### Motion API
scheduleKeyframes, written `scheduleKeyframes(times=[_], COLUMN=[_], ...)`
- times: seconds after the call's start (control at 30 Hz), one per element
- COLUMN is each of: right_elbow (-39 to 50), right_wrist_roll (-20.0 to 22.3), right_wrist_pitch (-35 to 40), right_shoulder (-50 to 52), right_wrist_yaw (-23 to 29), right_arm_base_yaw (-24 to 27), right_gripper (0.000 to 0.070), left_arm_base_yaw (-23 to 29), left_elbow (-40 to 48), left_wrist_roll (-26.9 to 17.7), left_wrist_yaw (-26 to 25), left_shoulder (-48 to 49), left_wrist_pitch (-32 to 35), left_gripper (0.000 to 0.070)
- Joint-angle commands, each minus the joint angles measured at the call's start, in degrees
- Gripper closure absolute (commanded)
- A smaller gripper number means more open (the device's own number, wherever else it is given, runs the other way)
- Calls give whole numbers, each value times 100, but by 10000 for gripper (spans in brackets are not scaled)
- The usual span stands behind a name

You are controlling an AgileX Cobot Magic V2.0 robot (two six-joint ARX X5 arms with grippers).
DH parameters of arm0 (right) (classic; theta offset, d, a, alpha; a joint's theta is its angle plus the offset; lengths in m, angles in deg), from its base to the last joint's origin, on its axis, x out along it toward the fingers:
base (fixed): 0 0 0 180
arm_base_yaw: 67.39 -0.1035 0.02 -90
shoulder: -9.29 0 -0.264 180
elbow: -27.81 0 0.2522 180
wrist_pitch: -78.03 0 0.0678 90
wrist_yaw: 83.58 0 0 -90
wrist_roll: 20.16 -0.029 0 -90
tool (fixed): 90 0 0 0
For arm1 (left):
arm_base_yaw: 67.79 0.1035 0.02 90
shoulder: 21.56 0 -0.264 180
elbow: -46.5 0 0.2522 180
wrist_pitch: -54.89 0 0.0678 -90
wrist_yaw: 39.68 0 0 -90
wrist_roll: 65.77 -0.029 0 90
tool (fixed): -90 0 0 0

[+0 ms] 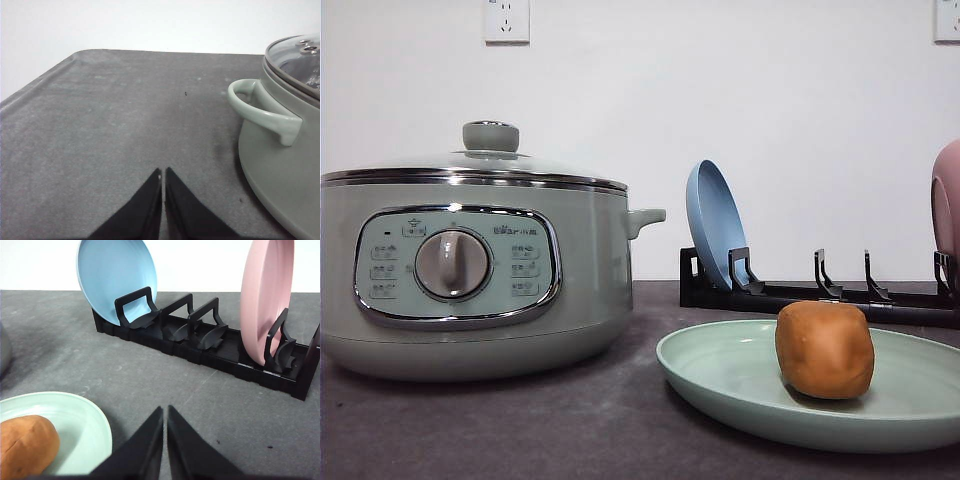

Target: Transfer potato from steamer to green plate

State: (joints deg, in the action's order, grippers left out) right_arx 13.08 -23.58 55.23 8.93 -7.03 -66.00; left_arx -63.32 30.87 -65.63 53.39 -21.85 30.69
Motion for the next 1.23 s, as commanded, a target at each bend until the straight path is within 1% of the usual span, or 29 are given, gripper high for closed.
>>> scheduleKeyframes(times=[0.0, 1.2], right_elbow=[33, 33], right_wrist_roll=[-66, -66], right_wrist_pitch=[0, 0], right_shoulder=[15, 15], right_wrist_yaw=[-2, -2], right_arm_base_yaw=[-13, -13], right_gripper=[699, 699], left_arm_base_yaw=[2, 2], left_elbow=[118, 118], left_wrist_roll=[39, 40], left_wrist_yaw=[11, 11], left_shoulder=[11, 11], left_wrist_pitch=[-31, -31], left_gripper=[698, 698])
